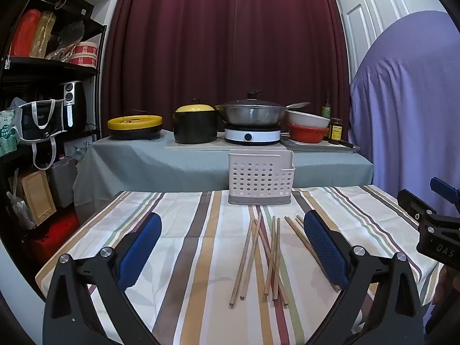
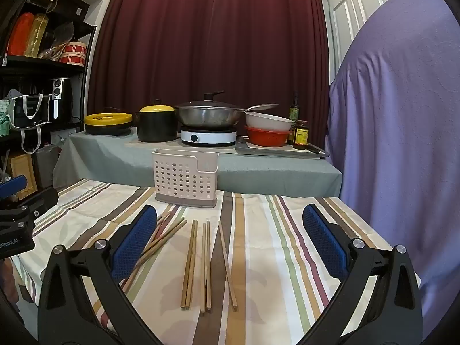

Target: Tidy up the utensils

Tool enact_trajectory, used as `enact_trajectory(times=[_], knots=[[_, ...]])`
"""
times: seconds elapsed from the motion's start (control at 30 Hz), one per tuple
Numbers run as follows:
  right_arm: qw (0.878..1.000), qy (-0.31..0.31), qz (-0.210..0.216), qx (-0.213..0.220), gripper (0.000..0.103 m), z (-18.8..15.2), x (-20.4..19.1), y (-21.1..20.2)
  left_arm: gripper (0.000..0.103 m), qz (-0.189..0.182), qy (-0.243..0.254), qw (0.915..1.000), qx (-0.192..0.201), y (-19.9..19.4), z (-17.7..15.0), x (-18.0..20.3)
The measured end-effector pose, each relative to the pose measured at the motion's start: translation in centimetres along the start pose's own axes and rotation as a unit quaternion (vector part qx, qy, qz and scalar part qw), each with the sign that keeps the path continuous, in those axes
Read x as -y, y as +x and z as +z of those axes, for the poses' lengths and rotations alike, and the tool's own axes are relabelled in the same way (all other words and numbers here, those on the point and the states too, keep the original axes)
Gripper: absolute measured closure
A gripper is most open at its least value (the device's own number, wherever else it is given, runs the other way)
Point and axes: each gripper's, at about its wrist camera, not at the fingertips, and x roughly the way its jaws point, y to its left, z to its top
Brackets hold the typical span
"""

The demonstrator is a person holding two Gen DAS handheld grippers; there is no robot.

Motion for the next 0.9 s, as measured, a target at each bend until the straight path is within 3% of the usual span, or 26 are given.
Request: enact_trajectory(times=[0.9], knots=[[1.000, -0.001, 0.000, 0.002, 0.004, 0.3, -0.1, -0.4, 0.006, -0.003, -0.012, 0.9999, 0.005, -0.2, 0.0, -0.2]])
